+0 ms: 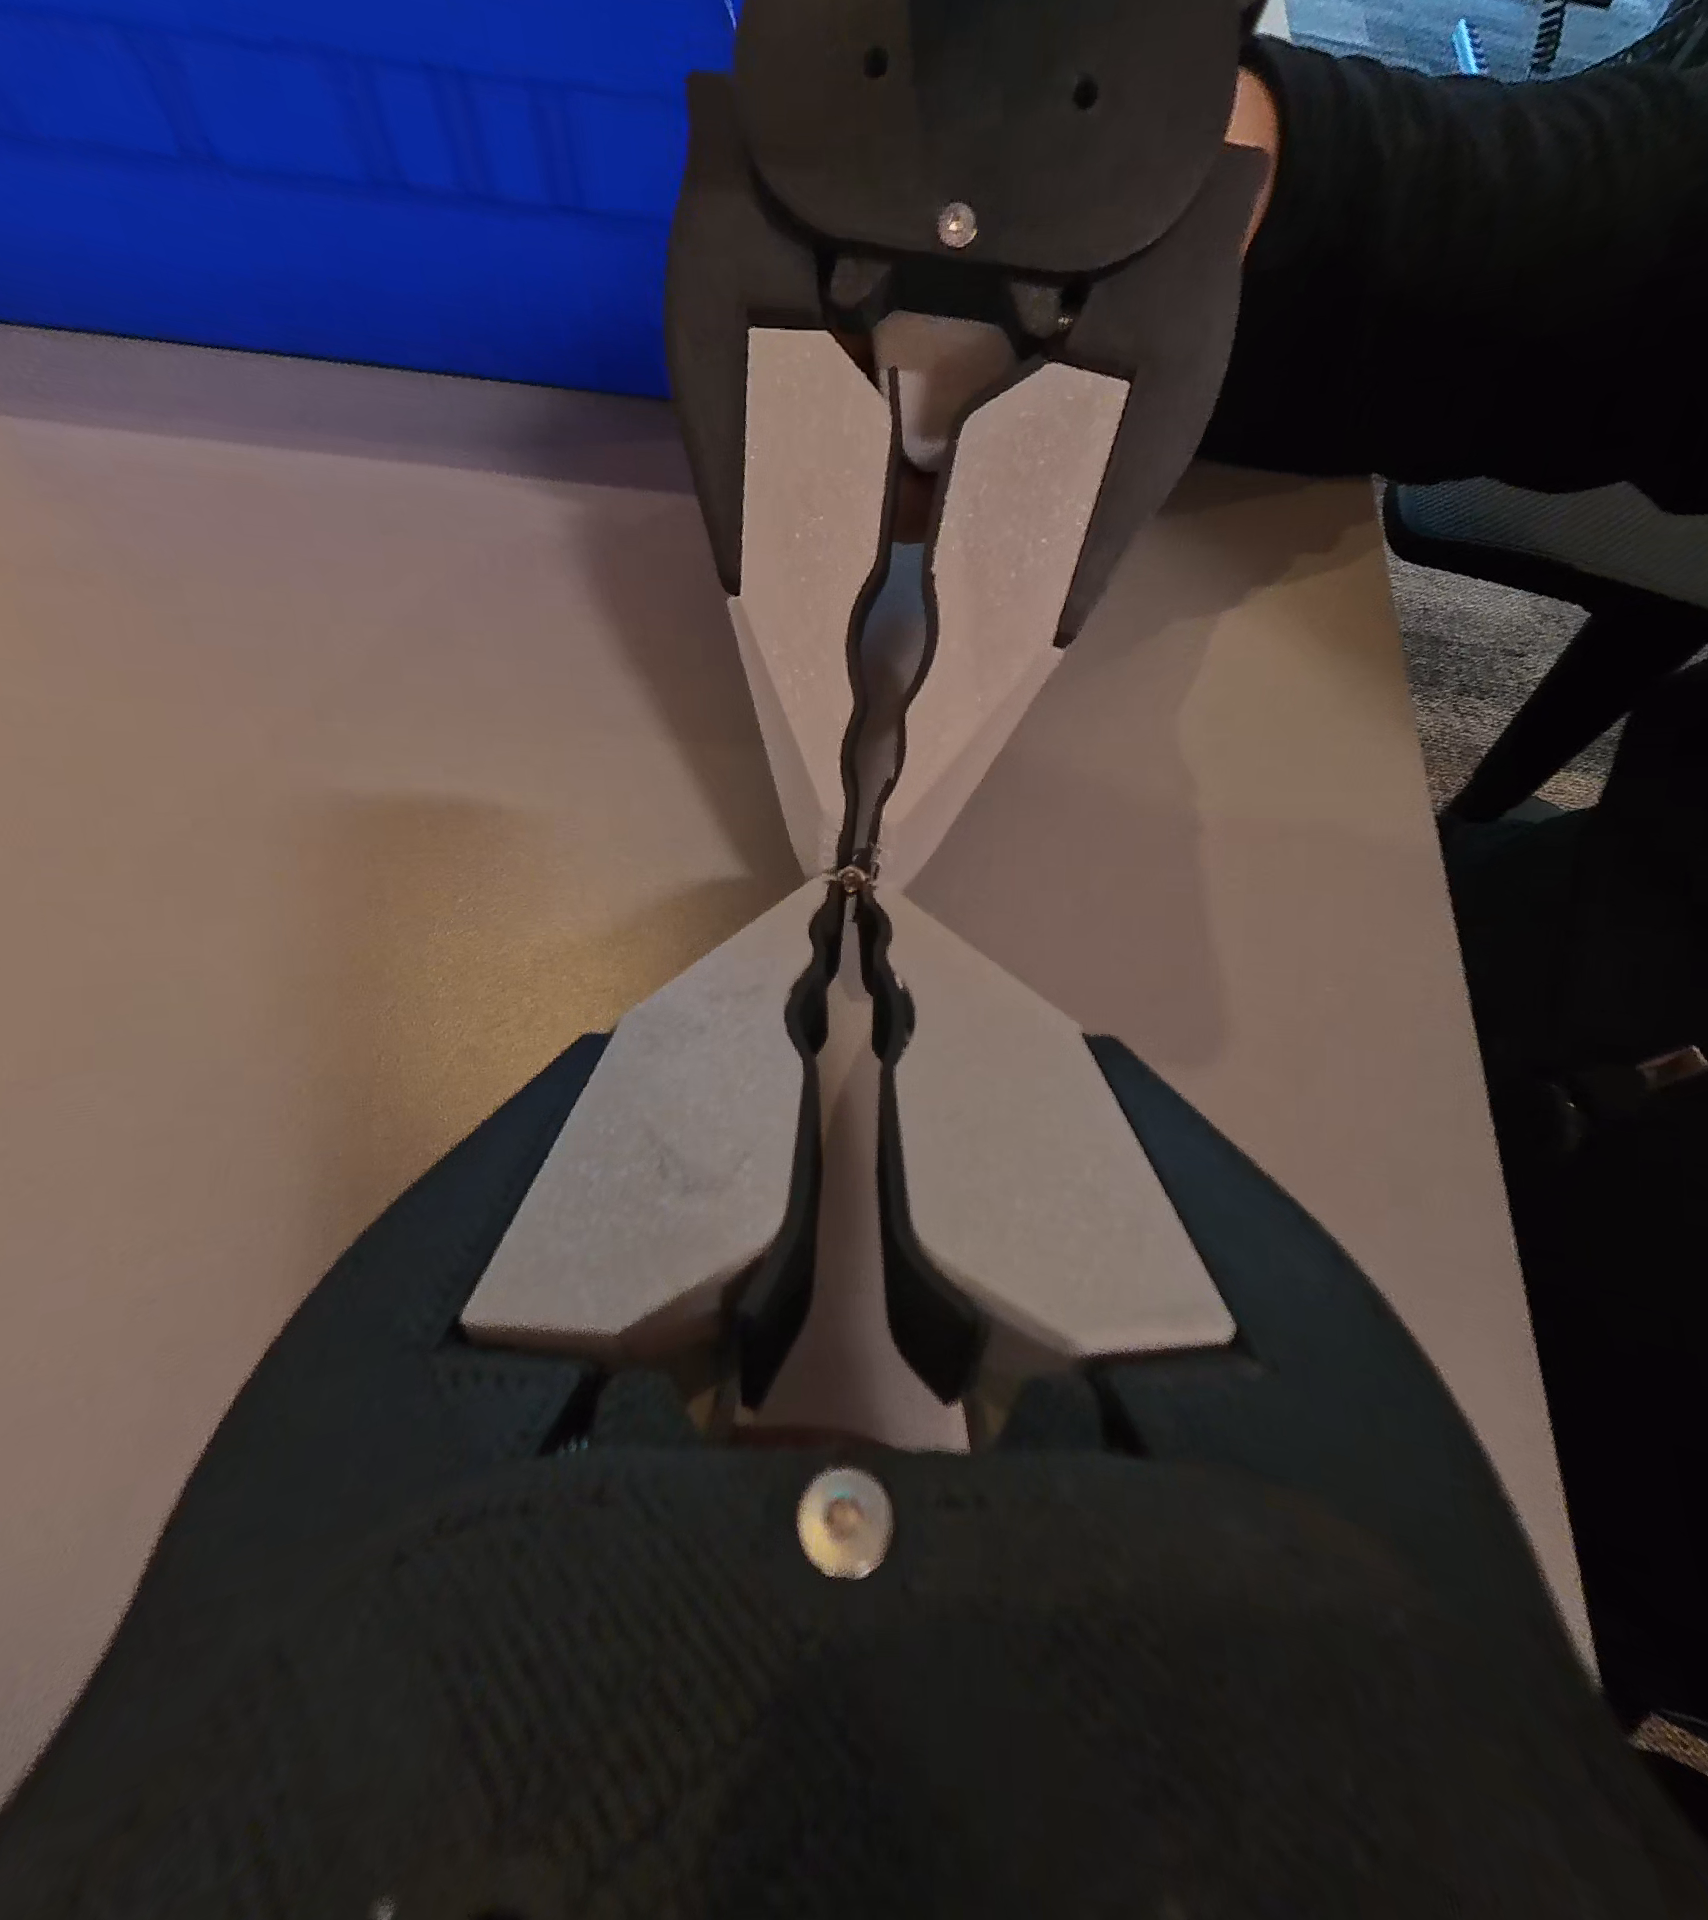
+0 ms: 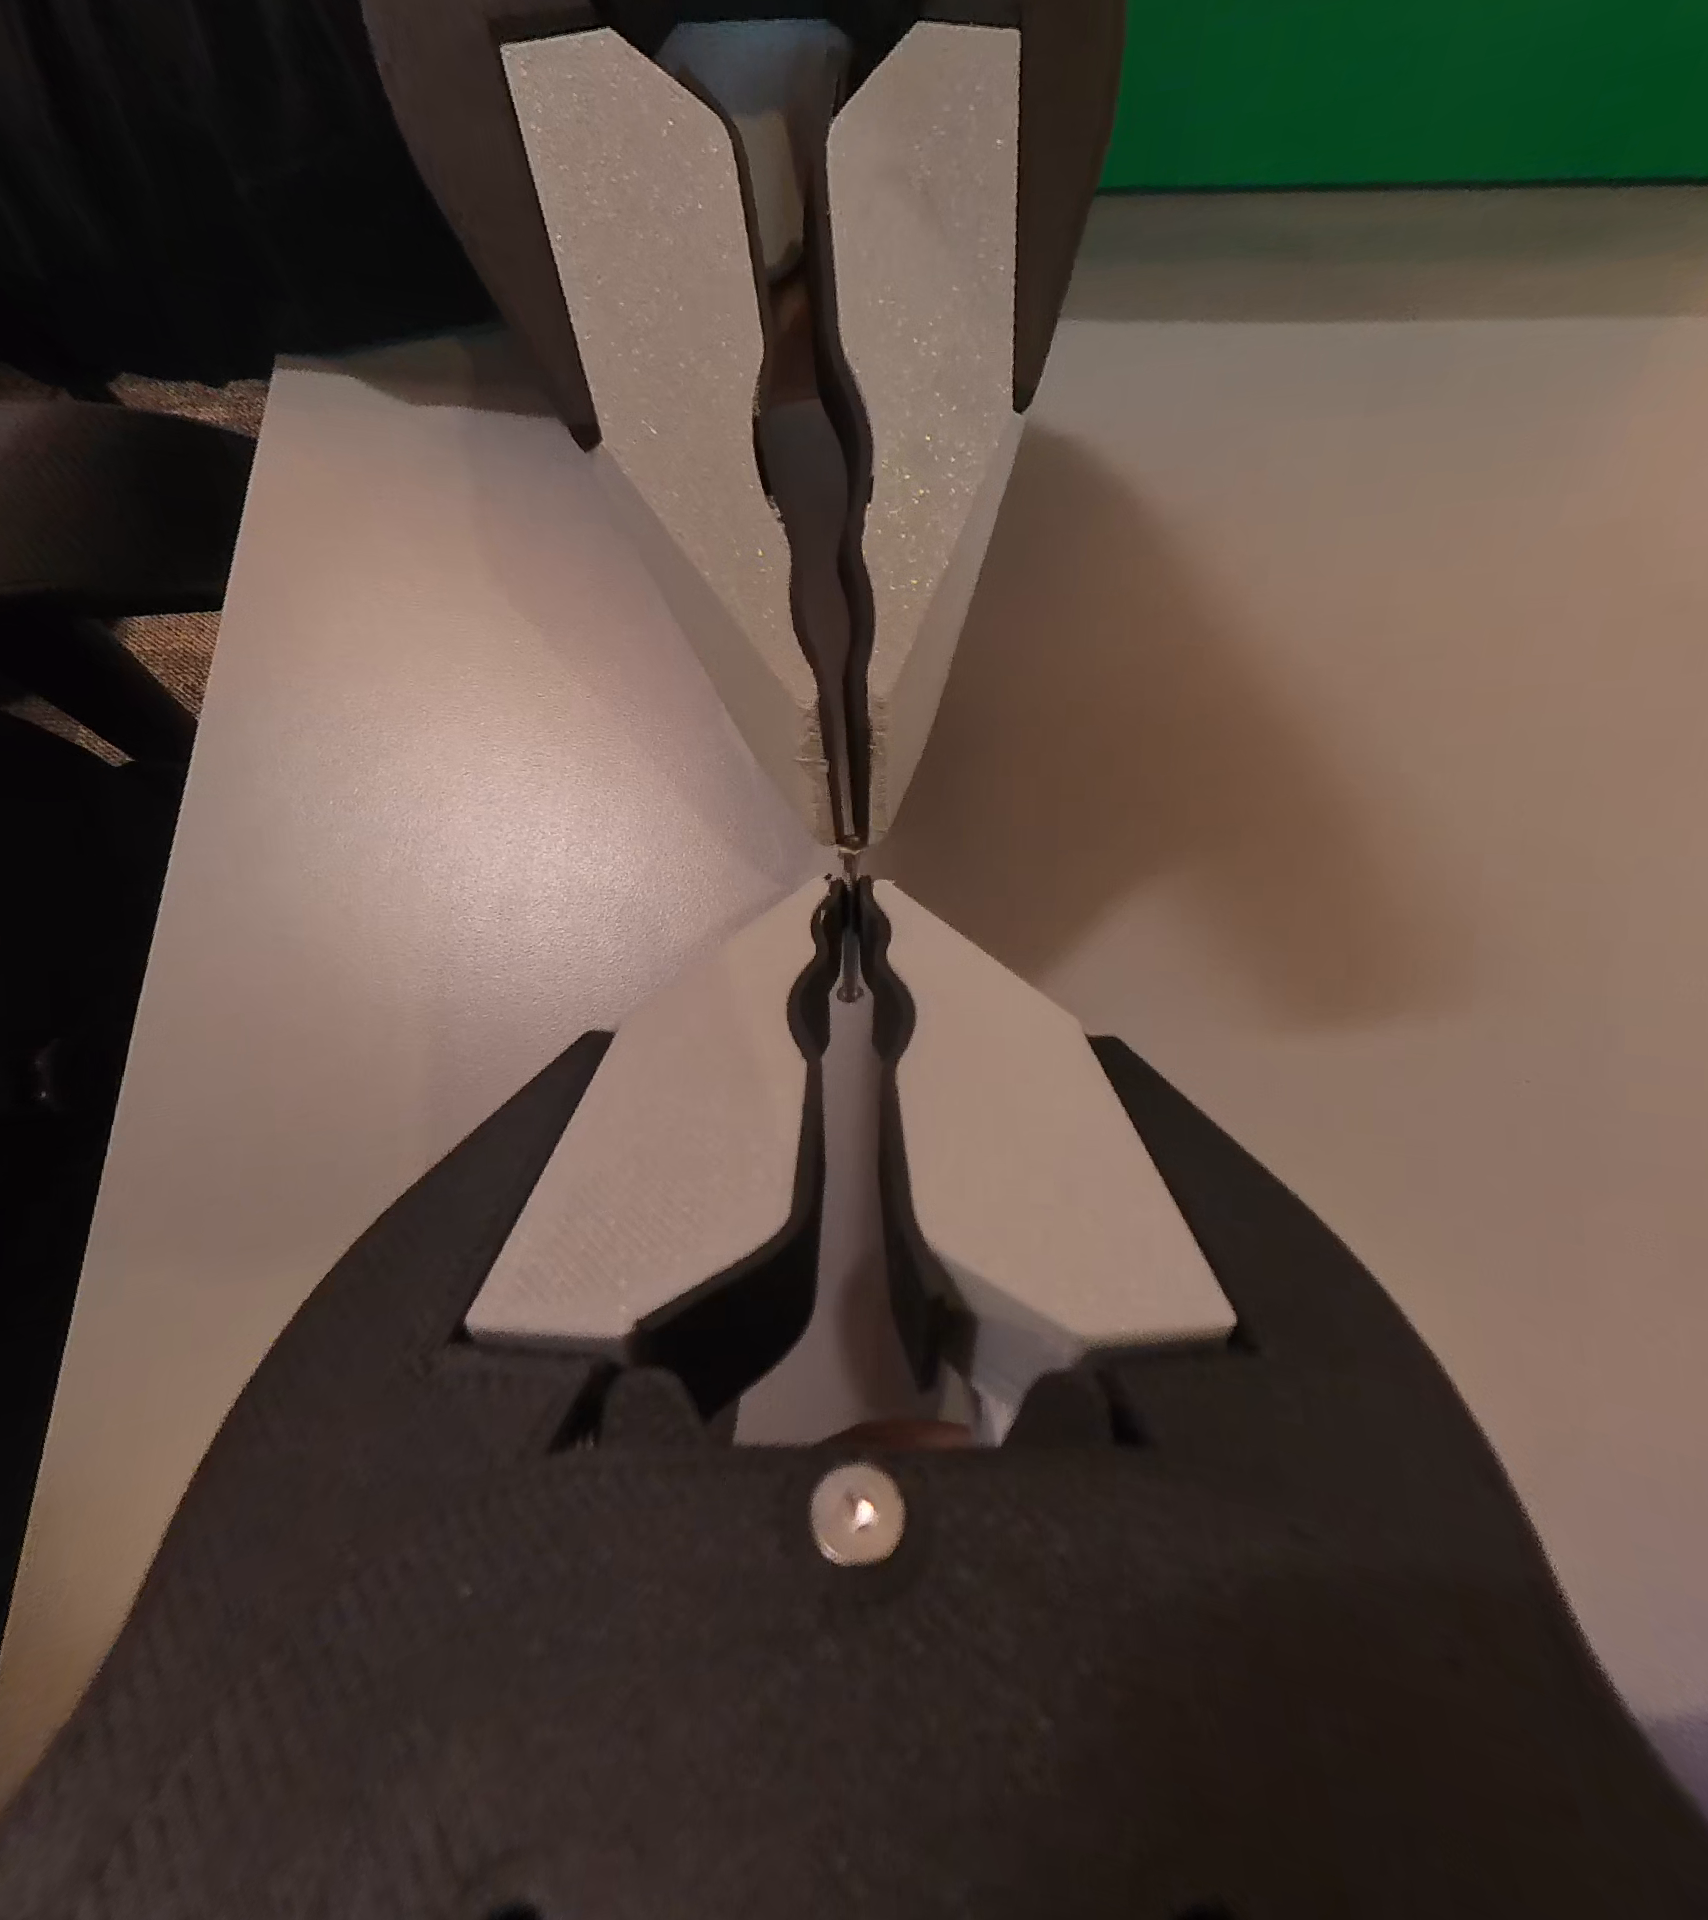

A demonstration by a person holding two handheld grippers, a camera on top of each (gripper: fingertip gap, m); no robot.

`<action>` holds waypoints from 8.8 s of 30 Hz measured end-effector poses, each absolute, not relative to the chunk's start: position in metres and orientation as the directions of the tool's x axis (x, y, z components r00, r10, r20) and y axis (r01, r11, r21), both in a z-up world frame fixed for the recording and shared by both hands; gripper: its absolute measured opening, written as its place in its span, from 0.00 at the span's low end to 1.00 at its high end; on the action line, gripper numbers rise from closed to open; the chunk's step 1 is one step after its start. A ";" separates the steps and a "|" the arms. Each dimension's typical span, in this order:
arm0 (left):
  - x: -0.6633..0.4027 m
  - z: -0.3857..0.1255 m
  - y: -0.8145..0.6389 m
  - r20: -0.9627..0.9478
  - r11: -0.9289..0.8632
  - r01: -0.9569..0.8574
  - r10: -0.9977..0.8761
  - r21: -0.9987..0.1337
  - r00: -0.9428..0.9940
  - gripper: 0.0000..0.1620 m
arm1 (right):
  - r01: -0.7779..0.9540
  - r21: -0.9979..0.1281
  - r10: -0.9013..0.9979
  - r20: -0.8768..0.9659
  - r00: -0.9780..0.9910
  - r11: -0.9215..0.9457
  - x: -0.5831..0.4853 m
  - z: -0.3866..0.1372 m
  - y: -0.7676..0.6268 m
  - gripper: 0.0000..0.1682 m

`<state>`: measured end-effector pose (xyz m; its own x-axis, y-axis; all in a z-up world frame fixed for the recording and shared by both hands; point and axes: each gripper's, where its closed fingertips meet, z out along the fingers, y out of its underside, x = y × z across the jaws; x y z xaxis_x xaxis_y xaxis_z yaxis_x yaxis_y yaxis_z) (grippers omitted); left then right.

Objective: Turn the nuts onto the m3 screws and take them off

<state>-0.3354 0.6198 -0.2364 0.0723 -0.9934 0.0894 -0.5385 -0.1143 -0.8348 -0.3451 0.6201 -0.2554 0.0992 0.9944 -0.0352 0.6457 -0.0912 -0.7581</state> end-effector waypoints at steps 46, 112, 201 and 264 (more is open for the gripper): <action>-0.343 -0.216 0.632 0.151 -0.196 -0.393 -0.978 -0.898 0.144 0.10 | 0.453 -0.879 0.988 -0.104 0.116 -0.145 -0.344 -0.212 0.628 0.00; -0.312 -0.181 0.624 0.213 -0.229 -0.120 -0.968 -0.966 0.131 0.01 | 0.183 -0.966 0.982 -0.166 0.091 -0.181 -0.344 -0.164 0.629 0.02; -0.320 -0.173 0.628 0.185 -0.203 -0.089 -0.967 -0.975 0.173 0.00 | 0.168 -0.963 0.976 -0.195 0.093 -0.208 -0.342 -0.162 0.630 0.00; -0.319 -0.183 0.634 0.046 -0.100 -0.184 -0.959 -0.978 0.278 0.00 | 0.150 -0.984 0.968 -0.052 0.247 -0.091 -0.339 -0.157 0.637 0.01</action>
